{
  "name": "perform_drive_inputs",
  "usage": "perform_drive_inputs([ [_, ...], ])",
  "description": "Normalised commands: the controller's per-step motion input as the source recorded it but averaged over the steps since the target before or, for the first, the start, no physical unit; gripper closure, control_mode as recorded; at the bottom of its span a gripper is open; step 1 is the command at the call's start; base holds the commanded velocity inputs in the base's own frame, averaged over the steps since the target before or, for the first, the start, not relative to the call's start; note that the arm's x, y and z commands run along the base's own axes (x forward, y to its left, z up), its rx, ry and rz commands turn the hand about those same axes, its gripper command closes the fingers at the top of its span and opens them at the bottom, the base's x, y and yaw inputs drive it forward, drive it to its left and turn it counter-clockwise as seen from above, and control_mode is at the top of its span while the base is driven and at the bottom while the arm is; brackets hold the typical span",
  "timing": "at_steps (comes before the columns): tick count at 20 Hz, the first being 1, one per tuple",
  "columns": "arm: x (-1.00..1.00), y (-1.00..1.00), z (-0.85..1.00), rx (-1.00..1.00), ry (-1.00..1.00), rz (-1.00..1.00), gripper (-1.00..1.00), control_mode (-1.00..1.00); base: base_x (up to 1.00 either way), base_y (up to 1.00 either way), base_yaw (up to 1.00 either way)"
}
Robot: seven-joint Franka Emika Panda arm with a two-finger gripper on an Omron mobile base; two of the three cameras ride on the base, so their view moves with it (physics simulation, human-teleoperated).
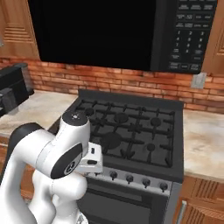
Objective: Pick the cup and bowl from the counter and place them on the counter next to the sink.
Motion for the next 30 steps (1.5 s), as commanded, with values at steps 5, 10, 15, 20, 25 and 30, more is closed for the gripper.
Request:
perform_drive_inputs([
  [5, 0.00, 0.00, 0.00, 0.00, 0.00, 0.00, -1.00, 1.00, -0.02, -1.00, -0.16],
  [10, 0.00, 0.00, 0.00, 0.00, 0.00, 0.00, -1.00, 1.00, 0.08, -0.89, -0.16],
  [15, 0.00, 0.00, 0.00, 0.00, 0.00, 0.00, -1.00, 1.00, 0.37, -0.83, -0.10],
  [20, 0.00, 0.00, 0.00, 0.00, 0.00, 0.00, -1.00, 1.00, 0.74, -0.34, -0.01],
  [25, 0.00, 0.00, 0.00, 0.00, 0.00, 0.00, -1.00, 1.00, 1.00, -0.49, 0.00],
  [30, 0.00, 0.00, 0.00, 0.00, 0.00, 0.00, -1.00, 1.00, 0.80, -0.82, -0.03],
])
